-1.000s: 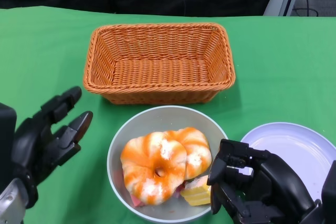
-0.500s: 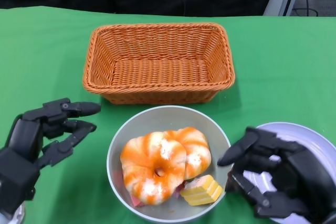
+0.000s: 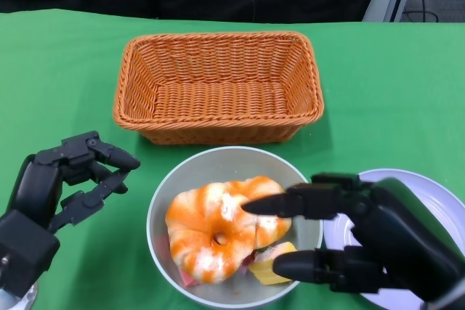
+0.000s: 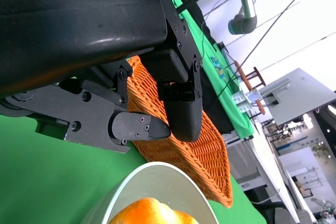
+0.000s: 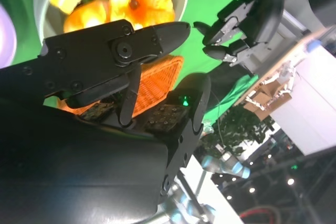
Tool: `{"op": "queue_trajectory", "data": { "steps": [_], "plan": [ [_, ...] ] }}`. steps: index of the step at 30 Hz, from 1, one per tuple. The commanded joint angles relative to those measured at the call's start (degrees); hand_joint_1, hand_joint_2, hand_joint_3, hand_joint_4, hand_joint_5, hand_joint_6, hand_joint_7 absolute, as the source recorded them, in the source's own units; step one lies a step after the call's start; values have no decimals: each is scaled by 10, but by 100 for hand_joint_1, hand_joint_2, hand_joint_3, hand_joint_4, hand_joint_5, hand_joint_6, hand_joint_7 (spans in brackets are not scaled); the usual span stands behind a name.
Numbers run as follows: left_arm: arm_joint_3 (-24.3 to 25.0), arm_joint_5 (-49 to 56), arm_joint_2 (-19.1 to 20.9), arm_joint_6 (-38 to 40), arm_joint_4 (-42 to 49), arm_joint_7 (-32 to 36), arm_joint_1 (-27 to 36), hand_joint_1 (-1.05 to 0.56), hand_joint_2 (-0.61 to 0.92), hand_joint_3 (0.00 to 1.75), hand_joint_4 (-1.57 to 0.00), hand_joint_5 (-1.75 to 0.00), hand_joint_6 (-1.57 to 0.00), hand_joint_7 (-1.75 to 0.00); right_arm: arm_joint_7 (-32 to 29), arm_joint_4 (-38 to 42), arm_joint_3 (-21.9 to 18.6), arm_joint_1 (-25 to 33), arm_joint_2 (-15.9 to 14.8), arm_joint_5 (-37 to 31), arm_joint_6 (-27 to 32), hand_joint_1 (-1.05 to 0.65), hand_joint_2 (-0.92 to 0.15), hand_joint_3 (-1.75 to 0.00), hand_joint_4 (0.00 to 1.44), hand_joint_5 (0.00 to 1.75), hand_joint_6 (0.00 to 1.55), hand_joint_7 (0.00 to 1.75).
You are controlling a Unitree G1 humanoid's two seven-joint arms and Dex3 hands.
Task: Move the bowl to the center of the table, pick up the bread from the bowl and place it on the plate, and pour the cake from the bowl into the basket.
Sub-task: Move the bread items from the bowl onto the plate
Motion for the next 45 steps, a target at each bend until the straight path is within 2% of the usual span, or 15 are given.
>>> {"op": "queue_trajectory", "data": {
  "steps": [1, 2, 4, 13, 18, 21, 24, 26, 30, 34, 37, 43, 45],
  "plan": [
    [5, 2, 0, -3, 11, 23, -10, -15, 92, 32, -79, -129, -81, -100, 38, -37, 33, -32, 4, -101, 66, -77, -92, -6, 66, 48, 68, 0],
    [5, 2, -1, -2, 13, 26, -11, -15, 92, 32, -78, -132, -80, -103, 53, -44, 45, -42, 9, -132, 85, -81, -92, -9, 64, 36, 62, 0],
    [5, -2, -5, 0, 15, 30, -11, -15, 92, 33, -77, -134, -79, -106, 76, -52, 68, -59, 21, -183, 116, -86, -92, -10, 60, 25, 56, 0],
    [1, -2, -11, 0, 18, 35, -12, -17, 92, 34, -75, -140, -75, -113, 113, -11, 167, -102, 79, -362, 177, -95, -92, -11, 47, 9, 33, 0],
    [-1, 17, -12, 8, 8, 54, -8, -20, 92, 33, -75, -141, -75, -112, 92, 33, 199, -121, 112, -438, 193, -93, -92, -12, 47, 8, 31, 0],
    [-2, 17, -15, 19, -2, 61, -6, -20, 92, 34, -76, -144, -75, -112, 77, 70, 216, -138, 130, -494, 205, -91, -92, -14, 53, 10, 34, 2],
    [-3, 16, -17, 28, -9, 63, -4, -20, 92, 34, -76, -148, -76, -113, 78, 94, 226, -148, 142, -533, 217, -91, -92, -17, 59, 11, 39, 3],
    [-5, 18, -16, 30, -12, 64, -3, -20, 92, 34, -75, -149, -75, -114, 101, 117, 232, -161, 151, -558, 229, -94, -92, -20, 62, 12, 40, 3],
    [-4, 22, -17, 16, -4, 72, -4, -21, 92, 33, -75, -149, -75, -116, 162, 151, 234, -191, 147, -573, 228, -96, -92, -27, 58, 8, 37, 0],
    [-4, 27, -19, 14, -3, 85, -2, -23, 92, 32, -74, -149, -74, -117, 250, 155, 226, -210, 143, -554, 227, -100, -92, -32, 52, 4, 31, 0],
    [-4, 27, -21, 20, -7, 89, -1, -22, 92, 34, -71, -155, -73, -120, 313, 148, 220, -220, 137, -537, 226, -104, -92, -34, 43, 1, 27, 0],
    [-5, 23, -25, 22, -7, 90, -1, -18, 92, 37, -72, -154, -73, -121, 404, 140, 207, -246, 124, -496, 223, -105, -92, -37, 35, 0, 23, 0],
    [-4, 24, -26, 20, -5, 89, -2, -17, 92, 38, -73, -155, -73, -121, 416, 140, 206, -250, 122, -490, 224, -105, -92, -37, 33, 0, 21, 0]
  ]
}}
